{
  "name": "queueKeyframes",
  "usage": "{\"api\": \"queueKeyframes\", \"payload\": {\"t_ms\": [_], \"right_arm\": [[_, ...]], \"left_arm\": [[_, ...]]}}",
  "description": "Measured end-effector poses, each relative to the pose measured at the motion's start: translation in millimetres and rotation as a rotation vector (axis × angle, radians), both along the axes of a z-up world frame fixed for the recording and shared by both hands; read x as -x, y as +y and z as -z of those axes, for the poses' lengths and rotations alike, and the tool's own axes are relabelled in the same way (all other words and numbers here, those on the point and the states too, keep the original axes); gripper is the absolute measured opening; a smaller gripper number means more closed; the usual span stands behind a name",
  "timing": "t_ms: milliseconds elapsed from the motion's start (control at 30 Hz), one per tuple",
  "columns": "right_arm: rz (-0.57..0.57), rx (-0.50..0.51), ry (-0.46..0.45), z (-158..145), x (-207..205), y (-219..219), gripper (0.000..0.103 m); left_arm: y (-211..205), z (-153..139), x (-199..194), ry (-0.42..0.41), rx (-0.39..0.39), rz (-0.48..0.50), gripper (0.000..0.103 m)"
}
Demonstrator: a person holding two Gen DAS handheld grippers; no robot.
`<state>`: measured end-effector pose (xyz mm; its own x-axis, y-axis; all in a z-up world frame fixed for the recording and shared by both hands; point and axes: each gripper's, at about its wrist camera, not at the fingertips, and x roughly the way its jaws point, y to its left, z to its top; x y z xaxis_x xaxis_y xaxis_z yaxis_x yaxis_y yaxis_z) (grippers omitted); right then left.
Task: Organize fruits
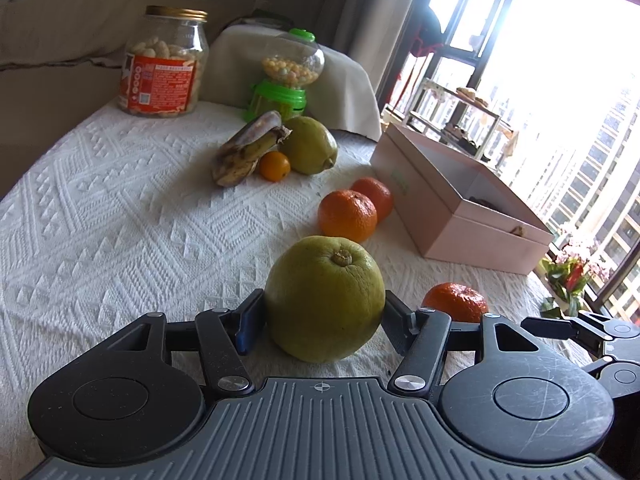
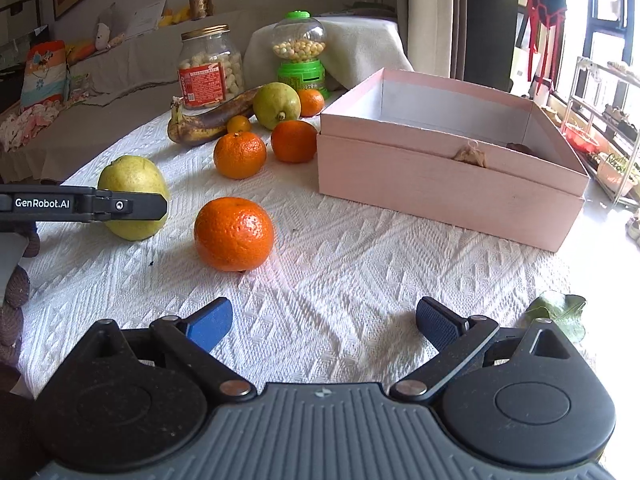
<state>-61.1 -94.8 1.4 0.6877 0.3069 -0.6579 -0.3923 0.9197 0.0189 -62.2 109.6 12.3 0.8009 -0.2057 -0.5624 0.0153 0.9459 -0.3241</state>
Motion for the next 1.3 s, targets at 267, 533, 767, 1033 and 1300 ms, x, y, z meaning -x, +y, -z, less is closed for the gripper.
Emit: {"api": "queueKeyframes", "payload": {"t_ms": [267,533,767,1033,1300], "right_arm": [[-0.025,0.023,0.034,0.4,-0.6,3.2,0.103],[-0.053,-0.007,0.035,-6.9,0.4,8.3,0.097],[-0.179,0.027,-0.119,-24.9,10.3,42.9,0.079],[-0.182,0.056,-0.100,-15.4,-7.5,63.9,0.049],[-0.137,-0.001,-0.107,-29.3,4.3,30.7,0.044]], "left_arm": [[-4.0,-10.2,6.4,-0.013,-0.031,0.000,0.067],[-5.9,-4.3,7.1,0.018,-0.036,0.016,0.067],[-3.1,-2.6,7.0,0.020,-0.013,0.010,0.067],[-2.4,-1.8,7.8,0.019,-0.007,0.009,0.067],[-7.1,-2.8,7.3,0.006,-0.041,0.009,0.067]]}}
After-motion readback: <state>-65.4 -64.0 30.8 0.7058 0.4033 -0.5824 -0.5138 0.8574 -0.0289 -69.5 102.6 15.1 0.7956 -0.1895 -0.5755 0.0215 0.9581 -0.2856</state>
